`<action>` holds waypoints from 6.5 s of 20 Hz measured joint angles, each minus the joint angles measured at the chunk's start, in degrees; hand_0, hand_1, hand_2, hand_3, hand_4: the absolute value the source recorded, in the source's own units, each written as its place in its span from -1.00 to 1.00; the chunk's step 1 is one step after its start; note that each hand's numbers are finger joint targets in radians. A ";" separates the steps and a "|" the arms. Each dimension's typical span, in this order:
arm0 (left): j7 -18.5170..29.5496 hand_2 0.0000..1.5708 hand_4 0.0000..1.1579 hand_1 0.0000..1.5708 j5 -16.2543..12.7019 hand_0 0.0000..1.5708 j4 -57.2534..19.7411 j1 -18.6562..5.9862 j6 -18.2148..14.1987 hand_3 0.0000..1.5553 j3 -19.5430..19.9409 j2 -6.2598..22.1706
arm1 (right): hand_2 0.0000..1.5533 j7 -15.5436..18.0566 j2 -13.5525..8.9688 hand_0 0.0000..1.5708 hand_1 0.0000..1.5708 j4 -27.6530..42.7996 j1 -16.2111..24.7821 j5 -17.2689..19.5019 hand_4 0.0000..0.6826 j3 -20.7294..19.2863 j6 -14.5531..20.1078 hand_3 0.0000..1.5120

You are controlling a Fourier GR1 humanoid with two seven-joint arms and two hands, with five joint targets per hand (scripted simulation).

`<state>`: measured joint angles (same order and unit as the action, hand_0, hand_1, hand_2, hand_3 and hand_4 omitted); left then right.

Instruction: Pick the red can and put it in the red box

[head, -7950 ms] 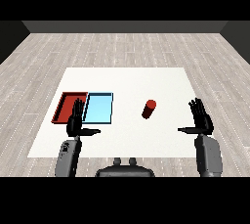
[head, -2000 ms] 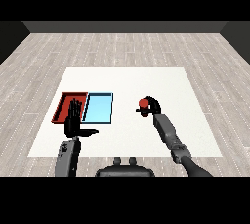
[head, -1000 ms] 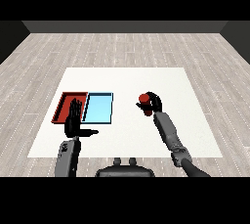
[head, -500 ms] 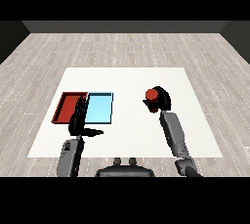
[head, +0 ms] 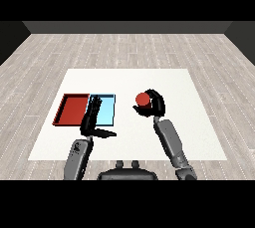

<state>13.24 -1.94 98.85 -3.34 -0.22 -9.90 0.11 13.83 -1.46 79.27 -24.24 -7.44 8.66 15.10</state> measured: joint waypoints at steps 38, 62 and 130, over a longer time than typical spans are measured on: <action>3.09 -1.00 -1.00 -1.00 -9.49 -1.00 -23.72 -13.46 -14.30 -1.00 -16.05 -0.11 | 0.85 5.34 1.44 0.89 0.89 7.74 2.38 -2.91 0.89 18.25 11.41 0.85; 5.70 1.00 0.93 1.00 -19.04 1.00 -28.57 -18.24 -28.05 0.91 -22.28 0.45 | 0.86 8.45 1.02 0.91 0.91 4.96 -1.32 -8.07 0.91 23.00 15.33 0.84; -3.73 0.98 0.81 1.00 -8.52 1.00 -38.54 -19.52 -27.93 0.91 1.29 27.94 | -1.00 1.80 -11.37 -1.00 -1.00 24.37 28.19 -14.30 -1.00 0.58 -4.17 -1.00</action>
<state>9.52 -10.46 60.31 -22.86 -28.15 -8.61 28.05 15.62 -12.84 103.64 3.95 -21.74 9.24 10.93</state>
